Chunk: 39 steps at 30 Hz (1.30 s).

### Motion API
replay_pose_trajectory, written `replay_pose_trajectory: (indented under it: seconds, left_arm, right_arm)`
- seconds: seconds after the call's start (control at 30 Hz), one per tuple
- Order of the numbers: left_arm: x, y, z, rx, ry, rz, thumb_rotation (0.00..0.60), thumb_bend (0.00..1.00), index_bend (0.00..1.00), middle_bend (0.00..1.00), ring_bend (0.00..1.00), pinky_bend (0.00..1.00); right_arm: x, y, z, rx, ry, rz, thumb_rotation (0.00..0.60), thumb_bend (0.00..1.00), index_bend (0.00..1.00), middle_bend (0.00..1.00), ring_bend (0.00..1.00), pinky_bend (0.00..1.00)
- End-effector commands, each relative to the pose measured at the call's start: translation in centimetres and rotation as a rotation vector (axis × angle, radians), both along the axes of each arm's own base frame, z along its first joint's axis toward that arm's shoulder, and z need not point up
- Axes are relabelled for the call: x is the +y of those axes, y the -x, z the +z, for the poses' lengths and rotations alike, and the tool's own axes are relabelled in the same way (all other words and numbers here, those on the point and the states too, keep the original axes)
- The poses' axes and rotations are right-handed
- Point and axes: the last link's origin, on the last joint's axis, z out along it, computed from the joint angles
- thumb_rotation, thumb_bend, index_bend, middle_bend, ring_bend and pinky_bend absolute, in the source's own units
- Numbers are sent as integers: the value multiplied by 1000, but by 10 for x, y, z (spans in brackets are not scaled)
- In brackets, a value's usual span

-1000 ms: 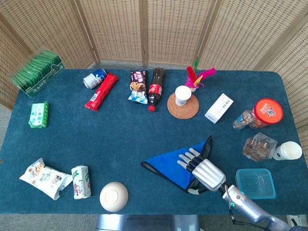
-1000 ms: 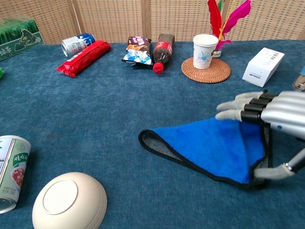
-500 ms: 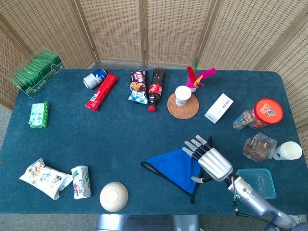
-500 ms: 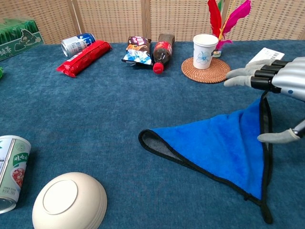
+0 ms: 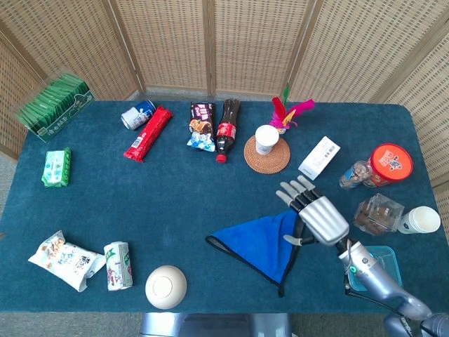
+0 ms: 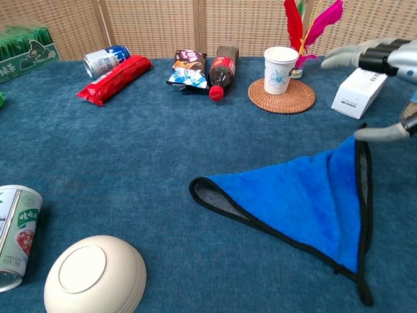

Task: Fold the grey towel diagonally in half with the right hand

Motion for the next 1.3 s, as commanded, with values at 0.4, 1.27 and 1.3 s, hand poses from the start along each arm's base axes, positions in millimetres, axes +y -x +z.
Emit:
replay_pose_trajectory:
  seconds: [0.4,1.27,1.3]
  left_arm:
    - [-3,0,2,-15,4,-11,600,174,60,0,0,0]
    - [-13,-8,-6,45,25,-42,600,173,59,0,0,0]
    - [-13,-9,-7,51,26,-43,600,174,59,0,0,0]
  right_arm:
    - [-27,27,44,-153,231,-60,275,218,29,0,0,0]
    - [87,84,99,-120,397,-366,294,136,37,0,0,0]
    - [92,82,98,-115,395,-368,294,125,37,0,0,0]
